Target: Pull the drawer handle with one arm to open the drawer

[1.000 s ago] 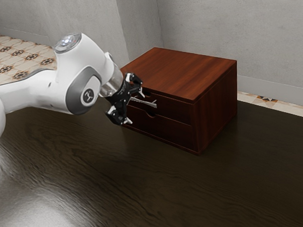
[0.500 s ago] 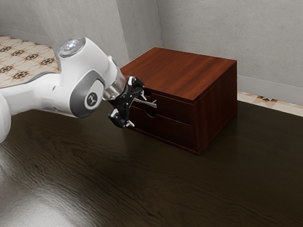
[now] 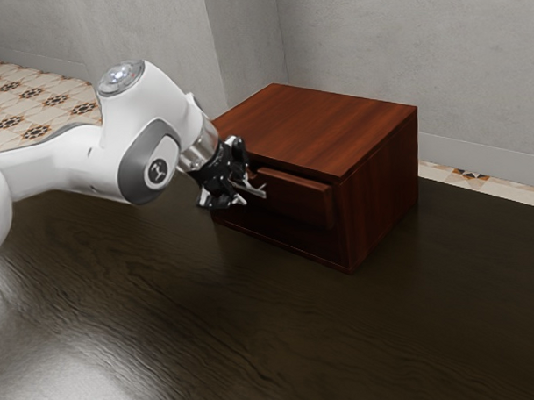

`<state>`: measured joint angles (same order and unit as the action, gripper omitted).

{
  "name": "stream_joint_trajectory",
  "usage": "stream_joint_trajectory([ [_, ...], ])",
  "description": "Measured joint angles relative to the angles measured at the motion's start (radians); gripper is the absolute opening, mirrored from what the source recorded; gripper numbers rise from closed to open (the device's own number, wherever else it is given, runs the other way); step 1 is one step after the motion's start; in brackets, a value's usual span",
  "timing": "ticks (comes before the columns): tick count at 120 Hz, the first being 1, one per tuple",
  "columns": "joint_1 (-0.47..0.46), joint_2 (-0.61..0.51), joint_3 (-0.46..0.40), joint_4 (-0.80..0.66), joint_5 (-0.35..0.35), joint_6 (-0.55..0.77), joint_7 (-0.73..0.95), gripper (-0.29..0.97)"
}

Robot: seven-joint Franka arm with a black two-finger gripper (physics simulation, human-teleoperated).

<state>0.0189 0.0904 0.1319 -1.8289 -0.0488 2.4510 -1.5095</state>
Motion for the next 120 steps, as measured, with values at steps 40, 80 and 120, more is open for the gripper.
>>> stream_joint_trajectory([
  [40, -0.001, -0.051, 0.003, -0.047, 0.002, -0.02, 0.0, -0.08],
  [80, 0.003, -0.153, 0.004, -0.162, 0.009, -0.014, -0.001, -0.09],
  [120, 0.007, -0.26, 0.008, -0.278, 0.023, 0.018, -0.001, -0.1],
])
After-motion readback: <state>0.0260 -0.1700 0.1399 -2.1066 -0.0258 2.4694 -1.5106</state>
